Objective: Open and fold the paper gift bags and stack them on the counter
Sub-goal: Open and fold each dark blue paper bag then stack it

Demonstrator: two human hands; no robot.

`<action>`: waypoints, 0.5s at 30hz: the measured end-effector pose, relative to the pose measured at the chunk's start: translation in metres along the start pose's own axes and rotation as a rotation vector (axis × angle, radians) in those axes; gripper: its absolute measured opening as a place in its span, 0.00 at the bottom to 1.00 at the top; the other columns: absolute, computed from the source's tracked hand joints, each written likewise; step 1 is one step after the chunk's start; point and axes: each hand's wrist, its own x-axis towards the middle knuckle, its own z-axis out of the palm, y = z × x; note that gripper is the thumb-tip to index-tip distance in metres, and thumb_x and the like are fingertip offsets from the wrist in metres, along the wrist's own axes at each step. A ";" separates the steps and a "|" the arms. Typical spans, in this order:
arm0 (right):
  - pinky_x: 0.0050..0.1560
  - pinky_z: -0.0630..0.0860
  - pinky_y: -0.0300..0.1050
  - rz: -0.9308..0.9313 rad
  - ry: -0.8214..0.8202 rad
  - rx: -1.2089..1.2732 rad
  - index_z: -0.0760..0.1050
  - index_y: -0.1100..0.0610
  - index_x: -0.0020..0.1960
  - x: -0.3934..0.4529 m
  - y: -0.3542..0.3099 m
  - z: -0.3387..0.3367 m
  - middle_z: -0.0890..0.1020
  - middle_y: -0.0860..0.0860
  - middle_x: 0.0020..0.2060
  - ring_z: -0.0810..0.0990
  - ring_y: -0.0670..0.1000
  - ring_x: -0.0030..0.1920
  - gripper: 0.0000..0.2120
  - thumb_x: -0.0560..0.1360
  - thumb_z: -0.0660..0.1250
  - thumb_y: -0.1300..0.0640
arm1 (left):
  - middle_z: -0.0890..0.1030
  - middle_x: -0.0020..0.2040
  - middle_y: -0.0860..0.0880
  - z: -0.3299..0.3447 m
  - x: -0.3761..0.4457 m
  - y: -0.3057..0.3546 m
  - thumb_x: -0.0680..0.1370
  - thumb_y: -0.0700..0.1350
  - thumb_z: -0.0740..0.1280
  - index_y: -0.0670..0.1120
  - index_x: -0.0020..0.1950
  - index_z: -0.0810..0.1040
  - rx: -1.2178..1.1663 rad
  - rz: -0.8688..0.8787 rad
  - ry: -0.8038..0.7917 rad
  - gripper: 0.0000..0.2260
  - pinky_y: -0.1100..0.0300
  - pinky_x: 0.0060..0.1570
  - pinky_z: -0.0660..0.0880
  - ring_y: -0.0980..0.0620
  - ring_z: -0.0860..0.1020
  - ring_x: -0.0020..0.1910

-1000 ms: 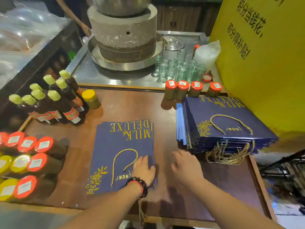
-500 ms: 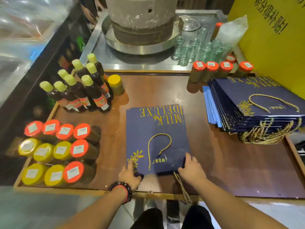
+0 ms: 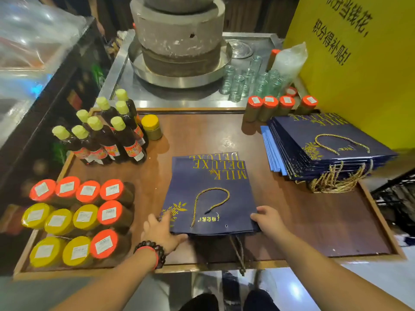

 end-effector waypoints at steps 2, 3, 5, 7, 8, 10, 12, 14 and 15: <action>0.32 0.73 0.38 -0.013 -0.015 0.032 0.77 0.61 0.49 -0.010 -0.015 -0.012 0.82 0.58 0.45 0.79 0.51 0.39 0.03 0.77 0.65 0.66 | 0.63 0.60 0.46 -0.018 -0.005 0.006 0.68 0.67 0.69 0.59 0.75 0.59 -0.066 0.018 -0.016 0.39 0.53 0.62 0.66 0.41 0.65 0.63; 0.30 0.72 0.37 -0.013 -0.043 0.048 0.77 0.61 0.49 -0.015 -0.022 -0.018 0.82 0.57 0.44 0.79 0.49 0.37 0.04 0.77 0.64 0.66 | 0.63 0.59 0.46 -0.027 -0.008 0.010 0.67 0.67 0.69 0.59 0.74 0.61 -0.113 0.003 -0.035 0.38 0.54 0.62 0.65 0.41 0.65 0.63; 0.29 0.70 0.37 0.002 -0.092 0.072 0.77 0.59 0.47 -0.025 -0.033 -0.029 0.81 0.56 0.41 0.77 0.49 0.35 0.06 0.78 0.63 0.66 | 0.63 0.60 0.46 -0.043 -0.014 0.021 0.65 0.68 0.65 0.59 0.71 0.65 -0.136 -0.031 -0.055 0.36 0.53 0.63 0.64 0.40 0.65 0.64; 0.30 0.67 0.38 0.015 -0.091 0.106 0.76 0.58 0.45 -0.029 -0.036 -0.039 0.78 0.56 0.37 0.75 0.52 0.33 0.07 0.78 0.62 0.67 | 0.62 0.67 0.46 -0.054 -0.020 0.033 0.67 0.67 0.64 0.61 0.69 0.65 -0.027 -0.006 -0.004 0.32 0.50 0.65 0.61 0.40 0.62 0.67; 0.28 0.64 0.37 0.023 -0.094 0.114 0.76 0.59 0.45 -0.030 -0.036 -0.044 0.77 0.57 0.36 0.72 0.52 0.31 0.07 0.78 0.62 0.67 | 0.61 0.69 0.47 -0.058 -0.022 0.037 0.69 0.67 0.64 0.62 0.69 0.65 0.032 0.031 0.042 0.30 0.49 0.65 0.60 0.41 0.61 0.67; 0.23 0.57 0.34 0.038 -0.114 0.106 0.75 0.61 0.45 -0.030 -0.036 -0.056 0.72 0.57 0.34 0.66 0.49 0.23 0.06 0.77 0.61 0.67 | 0.65 0.67 0.50 -0.065 -0.026 0.048 0.71 0.65 0.62 0.62 0.67 0.67 0.122 0.134 0.120 0.25 0.49 0.64 0.61 0.43 0.63 0.66; 0.24 0.53 0.33 0.051 -0.106 0.130 0.71 0.60 0.45 -0.027 -0.035 -0.068 0.65 0.56 0.31 0.59 0.47 0.18 0.05 0.76 0.60 0.68 | 0.71 0.62 0.54 -0.072 -0.029 0.062 0.74 0.63 0.59 0.60 0.64 0.72 0.234 0.286 0.185 0.20 0.50 0.61 0.61 0.47 0.66 0.63; 0.26 0.52 0.34 0.023 -0.090 0.118 0.67 0.58 0.42 -0.030 -0.032 -0.084 0.62 0.54 0.29 0.56 0.47 0.19 0.07 0.74 0.60 0.69 | 0.75 0.56 0.55 -0.078 -0.033 0.080 0.77 0.58 0.55 0.57 0.60 0.76 0.342 0.444 0.242 0.16 0.51 0.58 0.62 0.49 0.70 0.59; 0.27 0.52 0.35 0.006 -0.069 0.072 0.66 0.58 0.40 -0.032 -0.031 -0.095 0.61 0.54 0.28 0.56 0.47 0.20 0.08 0.73 0.61 0.68 | 0.76 0.54 0.54 -0.081 -0.035 0.091 0.78 0.56 0.55 0.55 0.58 0.77 0.364 0.501 0.248 0.15 0.52 0.55 0.65 0.48 0.73 0.57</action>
